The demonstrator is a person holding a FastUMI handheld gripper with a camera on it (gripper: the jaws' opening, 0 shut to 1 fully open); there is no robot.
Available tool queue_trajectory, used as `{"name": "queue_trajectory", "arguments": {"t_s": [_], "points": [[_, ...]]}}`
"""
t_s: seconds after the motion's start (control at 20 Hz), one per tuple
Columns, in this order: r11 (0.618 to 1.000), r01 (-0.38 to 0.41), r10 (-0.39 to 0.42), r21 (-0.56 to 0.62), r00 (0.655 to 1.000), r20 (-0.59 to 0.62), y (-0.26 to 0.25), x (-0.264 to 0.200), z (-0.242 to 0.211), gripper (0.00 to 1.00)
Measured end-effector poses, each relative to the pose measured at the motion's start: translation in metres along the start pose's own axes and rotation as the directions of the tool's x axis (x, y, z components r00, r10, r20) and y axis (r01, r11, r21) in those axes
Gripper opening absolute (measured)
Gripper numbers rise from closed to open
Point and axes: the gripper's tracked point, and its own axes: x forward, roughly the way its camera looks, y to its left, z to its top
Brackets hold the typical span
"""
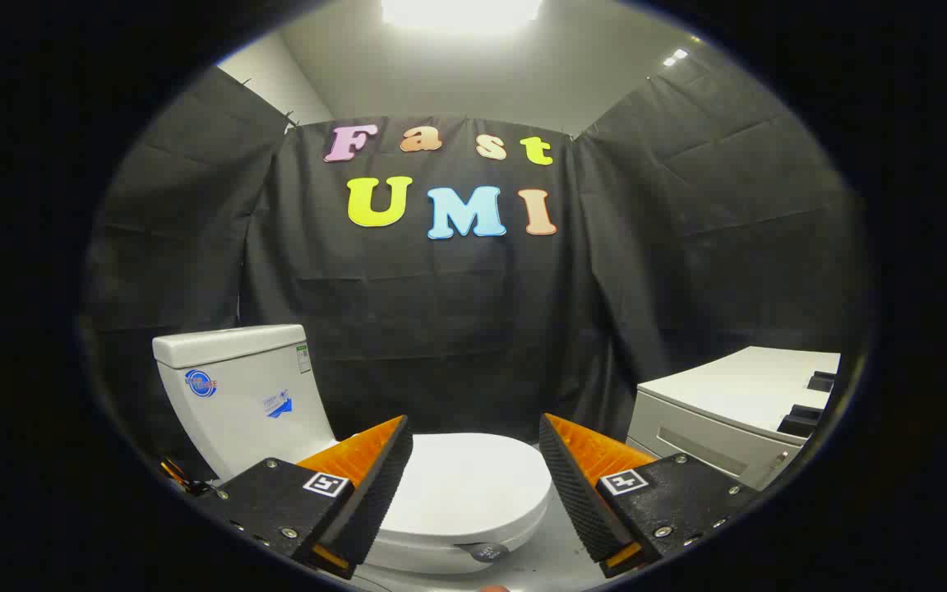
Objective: Open the toilet lid.
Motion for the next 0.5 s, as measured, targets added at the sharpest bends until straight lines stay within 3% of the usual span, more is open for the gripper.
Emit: {"name": "queue_trajectory", "arguments": {"t_s": [0.5], "points": [[1.000, -0.005, 0.005, -0.015, 1.000, -0.023, 0.000, -0.001, -0.011, 0.95]]}}
